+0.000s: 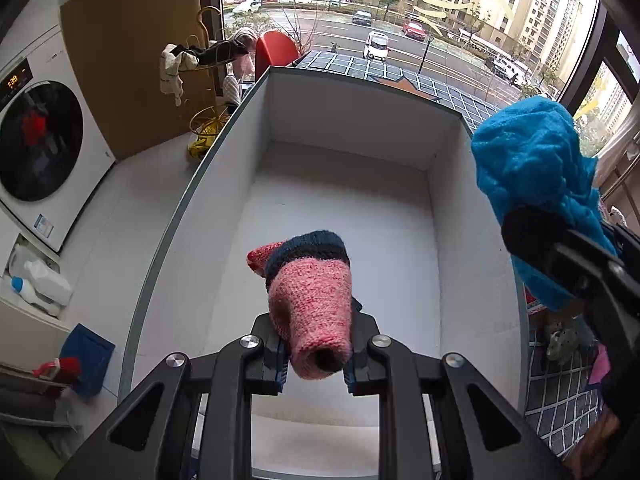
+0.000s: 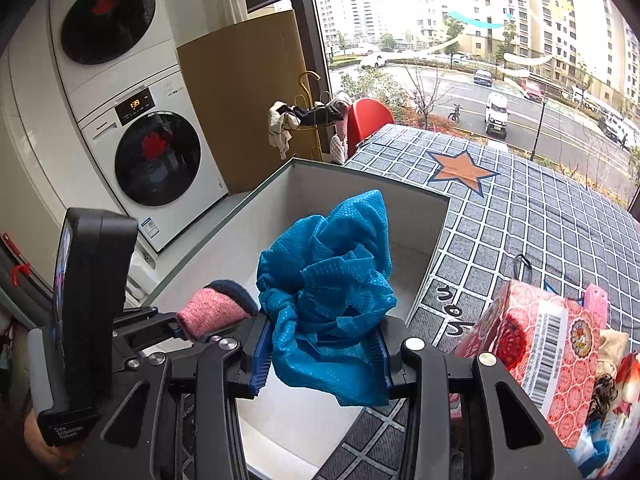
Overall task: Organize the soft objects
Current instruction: 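Carry the pink sock and blue shoe cover over the open white box, then open both grippers to drop the sock and shoe cover into the box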
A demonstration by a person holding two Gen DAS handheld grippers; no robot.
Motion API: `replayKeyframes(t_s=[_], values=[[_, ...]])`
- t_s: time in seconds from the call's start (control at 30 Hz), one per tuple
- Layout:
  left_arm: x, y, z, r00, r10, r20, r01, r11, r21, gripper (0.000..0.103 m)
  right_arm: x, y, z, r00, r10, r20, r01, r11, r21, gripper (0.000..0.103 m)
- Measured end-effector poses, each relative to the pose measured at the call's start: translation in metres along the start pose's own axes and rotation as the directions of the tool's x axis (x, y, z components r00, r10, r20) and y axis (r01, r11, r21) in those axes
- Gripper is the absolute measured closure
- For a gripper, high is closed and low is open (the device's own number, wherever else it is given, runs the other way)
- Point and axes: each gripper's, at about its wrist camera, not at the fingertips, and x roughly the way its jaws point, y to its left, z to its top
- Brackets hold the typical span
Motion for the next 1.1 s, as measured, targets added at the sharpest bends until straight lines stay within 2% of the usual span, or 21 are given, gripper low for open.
replayKeyframes(t_s=[0.2,0.43,0.7,0.93,1.03,1.1], values=[[0.004,0.002,0.006,1.000,0.003,-0.006,-0.003,1.000,-0.007,0.081,-0.001,-0.006,0.013,1.000,0.000,0.006,0.000,1.000,0.009,0.061],[0.011,-0.001,0.009,1.000,0.000,-0.029,0.000,1.000,0.003,0.081,0.012,-0.016,0.023,0.999,0.019,-0.041,-0.017,0.999,0.036,0.061],[0.021,-0.004,0.018,0.999,-0.005,-0.050,0.006,1.000,0.014,0.081,0.026,-0.014,0.034,0.996,0.009,-0.087,-0.007,1.000,0.019,0.061],[0.023,-0.003,0.020,0.998,-0.012,-0.058,0.013,1.000,0.002,0.080,0.033,-0.008,0.044,0.996,0.000,-0.095,-0.001,1.000,-0.003,0.061],[0.024,-0.001,0.021,0.998,-0.018,-0.065,0.017,1.000,-0.014,0.072,0.035,-0.009,0.048,0.995,-0.005,-0.096,0.005,1.000,0.000,0.058],[0.022,0.000,0.022,0.999,-0.007,-0.052,0.007,1.000,-0.017,0.054,0.033,-0.010,0.051,0.996,-0.006,-0.092,0.007,1.000,0.006,0.055]])
